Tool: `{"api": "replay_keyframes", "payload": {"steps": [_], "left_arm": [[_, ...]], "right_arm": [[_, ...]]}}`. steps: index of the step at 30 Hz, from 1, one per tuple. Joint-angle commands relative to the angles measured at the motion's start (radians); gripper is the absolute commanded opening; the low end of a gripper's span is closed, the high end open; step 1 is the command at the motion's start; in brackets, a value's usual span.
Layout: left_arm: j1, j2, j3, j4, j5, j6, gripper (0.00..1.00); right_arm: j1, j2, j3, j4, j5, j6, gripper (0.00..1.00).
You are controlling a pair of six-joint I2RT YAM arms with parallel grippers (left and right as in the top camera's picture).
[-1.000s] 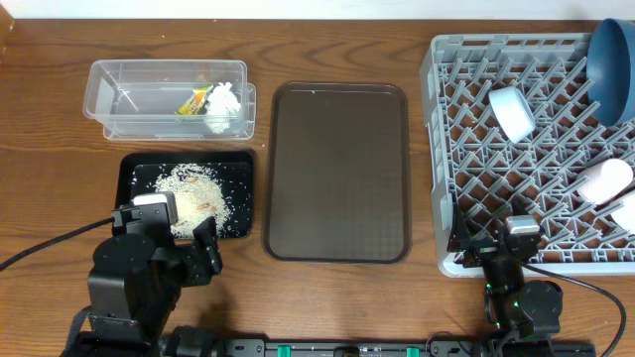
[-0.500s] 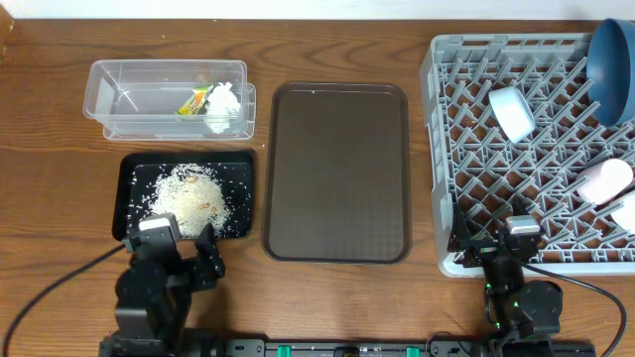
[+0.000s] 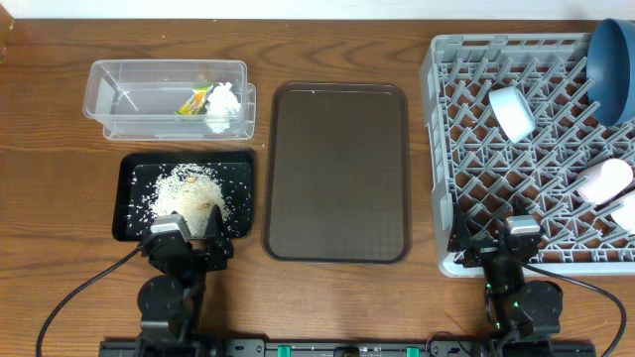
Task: Sort waste into correct bins and load items into the dishwasher rack
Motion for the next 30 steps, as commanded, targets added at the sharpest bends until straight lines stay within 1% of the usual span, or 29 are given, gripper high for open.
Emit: {"api": "replay_keyframes", "payload": {"steps": [1, 6, 9, 12, 30], "left_arm": [[0.006, -0.015, -0.056, 0.092, -0.008, 0.006, 0.77], [0.006, -0.015, -0.153, 0.291, -0.008, 0.018, 0.77], [0.006, -0.015, -0.15, 0.263, -0.004, 0.051, 0.77], [0.006, -0.014, -0.15, 0.179, -0.003, 0.049, 0.77], [0.006, -0.012, -0.15, 0.185, 0.003, 0.048, 0.77]], "right_arm": [[-0.01, -0.007, -0.001, -0.004, 0.01, -0.004, 0.99], [-0.01, -0.007, -0.001, -0.004, 0.01, -0.004, 0.99], [-0.01, -0.007, -0.001, -0.004, 0.01, -0.004, 0.99], [-0.01, -0.007, -0.001, -0.004, 0.01, -0.004, 0.99], [-0.01, -0.007, -0.001, -0.004, 0.01, -0.004, 0.99]]}}
